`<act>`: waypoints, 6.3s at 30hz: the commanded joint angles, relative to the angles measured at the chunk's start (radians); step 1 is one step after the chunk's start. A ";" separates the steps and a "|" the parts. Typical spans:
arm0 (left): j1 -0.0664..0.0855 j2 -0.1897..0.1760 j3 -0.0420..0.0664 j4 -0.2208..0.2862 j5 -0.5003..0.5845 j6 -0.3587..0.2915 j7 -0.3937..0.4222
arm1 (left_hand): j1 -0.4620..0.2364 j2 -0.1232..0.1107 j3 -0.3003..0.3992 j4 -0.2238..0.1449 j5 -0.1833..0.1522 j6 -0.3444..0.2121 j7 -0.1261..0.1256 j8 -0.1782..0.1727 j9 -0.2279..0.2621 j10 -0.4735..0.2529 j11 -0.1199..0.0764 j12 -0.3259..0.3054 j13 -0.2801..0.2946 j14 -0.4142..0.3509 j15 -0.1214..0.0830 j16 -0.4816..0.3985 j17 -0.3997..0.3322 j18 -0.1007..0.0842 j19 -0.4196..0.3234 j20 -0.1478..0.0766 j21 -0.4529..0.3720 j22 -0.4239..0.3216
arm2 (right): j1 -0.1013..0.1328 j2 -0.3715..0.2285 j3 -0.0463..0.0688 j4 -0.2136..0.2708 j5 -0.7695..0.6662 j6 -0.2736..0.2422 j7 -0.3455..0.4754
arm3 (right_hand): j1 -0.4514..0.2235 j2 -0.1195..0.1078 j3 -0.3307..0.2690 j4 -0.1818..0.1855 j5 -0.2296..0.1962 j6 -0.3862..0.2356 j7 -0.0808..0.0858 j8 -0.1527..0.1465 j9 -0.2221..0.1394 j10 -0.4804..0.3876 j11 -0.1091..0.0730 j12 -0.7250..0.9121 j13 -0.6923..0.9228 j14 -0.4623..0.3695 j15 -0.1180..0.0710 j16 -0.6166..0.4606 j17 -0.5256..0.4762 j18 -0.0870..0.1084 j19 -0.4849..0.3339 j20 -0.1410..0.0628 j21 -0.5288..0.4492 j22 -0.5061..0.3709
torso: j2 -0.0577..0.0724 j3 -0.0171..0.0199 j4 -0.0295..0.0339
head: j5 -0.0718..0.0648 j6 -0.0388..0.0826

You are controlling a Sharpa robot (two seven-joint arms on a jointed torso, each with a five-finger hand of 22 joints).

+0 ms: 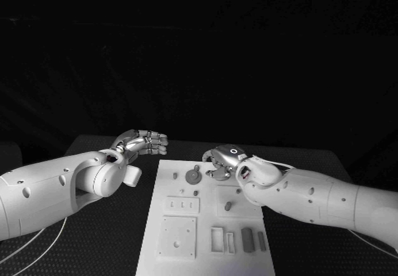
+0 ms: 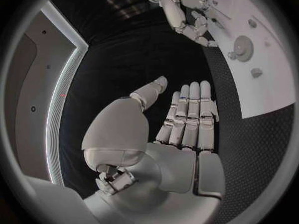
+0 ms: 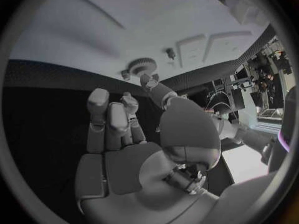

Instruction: Assemble the parts on the task board

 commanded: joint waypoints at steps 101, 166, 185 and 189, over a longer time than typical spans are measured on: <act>0.001 0.007 -0.001 -0.031 -0.002 0.018 0.007 | -0.005 0.006 -0.005 0.005 -0.004 0.000 0.004 -0.005 0.004 0.012 -0.001 -0.006 0.007 0.003 0.006 -0.019 0.014 0.006 -0.004 0.005 -0.011 0.007 | -0.089 -0.124 0.023 -0.246 0.394 0.182 0.333 | 0.014 0.114 -0.034 -0.034 0.002 0.087 0.001 0.043 0.024 -0.031 -0.006 0.035 -0.026 -0.012 -0.002 -0.015 0.000 0.085 -0.028 0.015 -0.009 0.017 | -0.007 0.0092 -0.0222 | -0.003 -0.026; 0.001 0.112 -0.003 -0.037 -0.387 0.155 -0.443 | -0.157 -0.018 -0.064 0.139 -0.009 0.137 -0.041 0.012 -0.002 0.181 -0.079 0.055 0.079 0.142 -0.048 0.024 0.127 0.027 0.104 -0.046 0.053 0.090 | 0.002 -0.109 0.038 0.085 0.397 0.166 0.128 | 0.030 0.128 -0.046 -0.042 0.002 0.193 -0.051 0.118 0.091 -0.015 -0.055 0.038 -0.040 -0.006 -0.049 -0.015 0.007 0.085 -0.025 0.011 0.001 0.016 | -0.040 0.0130 -0.0348 | 0.021 -0.006; 0.001 0.157 -0.021 -0.018 -0.402 0.179 -0.481 | -0.186 -0.030 -0.068 0.167 -0.009 0.133 -0.038 0.001 -0.011 0.164 -0.073 0.043 0.088 0.127 -0.043 0.008 0.141 0.024 0.088 -0.043 0.043 0.097 | 0.002 -0.073 0.038 0.149 0.395 0.180 0.116 | 0.031 0.129 -0.046 -0.042 0.002 0.192 -0.051 0.118 0.093 -0.015 -0.056 0.038 -0.040 -0.007 -0.051 -0.016 0.004 0.085 -0.024 0.010 0.001 0.015 | -0.041 0.0125 -0.0351 | 0.028 -0.007; 0.001 0.159 -0.021 -0.018 -0.402 0.183 -0.479 | -0.188 -0.029 -0.068 0.170 -0.009 0.138 -0.040 0.003 -0.011 0.165 -0.074 0.043 0.090 0.127 -0.043 0.006 0.144 0.024 0.088 -0.043 0.042 0.098 | 0.002 -0.067 0.038 0.151 0.394 0.182 0.117 | 0.030 0.129 -0.047 -0.042 0.002 0.191 -0.051 0.118 0.094 -0.015 -0.056 0.038 -0.040 -0.007 -0.051 -0.015 0.005 0.085 -0.024 0.010 0.001 0.015 | -0.041 0.0127 -0.0352 | 0.027 -0.010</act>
